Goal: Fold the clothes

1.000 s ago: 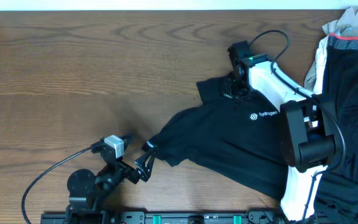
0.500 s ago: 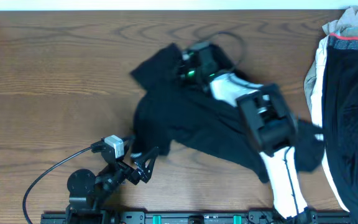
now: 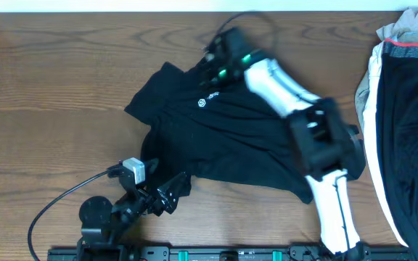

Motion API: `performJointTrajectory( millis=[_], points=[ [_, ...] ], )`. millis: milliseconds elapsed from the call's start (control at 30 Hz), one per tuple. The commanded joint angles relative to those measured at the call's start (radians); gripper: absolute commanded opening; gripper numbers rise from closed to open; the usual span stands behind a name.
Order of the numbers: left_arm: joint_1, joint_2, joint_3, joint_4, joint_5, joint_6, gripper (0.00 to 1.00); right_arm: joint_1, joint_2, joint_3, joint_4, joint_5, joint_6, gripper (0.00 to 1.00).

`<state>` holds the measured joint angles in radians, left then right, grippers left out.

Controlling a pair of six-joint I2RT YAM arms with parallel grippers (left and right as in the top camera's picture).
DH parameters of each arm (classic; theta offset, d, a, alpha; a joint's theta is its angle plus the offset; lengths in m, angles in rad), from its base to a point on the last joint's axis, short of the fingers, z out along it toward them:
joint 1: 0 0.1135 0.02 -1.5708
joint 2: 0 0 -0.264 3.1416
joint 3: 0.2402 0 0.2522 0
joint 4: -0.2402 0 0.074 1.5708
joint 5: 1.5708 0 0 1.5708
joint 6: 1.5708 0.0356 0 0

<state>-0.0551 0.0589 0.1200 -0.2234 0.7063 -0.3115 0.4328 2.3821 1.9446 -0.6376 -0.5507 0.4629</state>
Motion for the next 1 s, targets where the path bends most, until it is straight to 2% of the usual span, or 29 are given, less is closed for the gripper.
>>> performJointTrajectory(
  millis=[0, 100, 267, 400, 500, 633, 733, 833, 967],
  points=[
    [-0.003, -0.002, 0.001, -0.034, -0.016, -0.010, 0.98, -0.081, -0.200, 0.057, -0.111, 0.256, -0.175, 0.20],
    [-0.003, 0.003, 0.001, -0.058, -0.098, -0.071, 0.98, -0.132, -0.320, 0.057, -0.216, 0.343, -0.192, 0.22],
    [-0.003, 0.088, 0.064, 0.008, -0.248, -0.262, 0.98, -0.204, -0.511, 0.057, -0.342, 0.364, -0.191, 0.26],
    [-0.003, 0.281, 0.232, -0.020, -0.294, -0.269, 0.98, -0.228, -0.611, 0.057, -0.423, 0.364, -0.191, 0.37],
    [-0.003, 0.499, 0.404, -0.170, -0.303, -0.183, 0.98, -0.230, -0.654, 0.057, -0.492, 0.368, -0.191, 0.45],
    [-0.003, 0.858, 0.669, -0.499, -0.393, -0.027, 0.98, -0.230, -0.665, 0.056, -0.597, 0.368, -0.191, 0.53],
    [-0.003, 1.105, 0.826, -0.699, -0.406, 0.050, 0.98, -0.230, -0.661, 0.055, -0.665, 0.380, -0.191, 0.56],
    [-0.003, 1.313, 0.879, -0.759, -0.405, 0.109, 0.98, -0.230, -0.659, 0.055, -0.709, 0.437, -0.191, 0.57],
    [-0.003, 1.534, 0.870, -0.775, -0.405, 0.109, 0.98, -0.230, -0.659, 0.055, -0.748, 0.481, -0.191, 0.59]
  ],
)
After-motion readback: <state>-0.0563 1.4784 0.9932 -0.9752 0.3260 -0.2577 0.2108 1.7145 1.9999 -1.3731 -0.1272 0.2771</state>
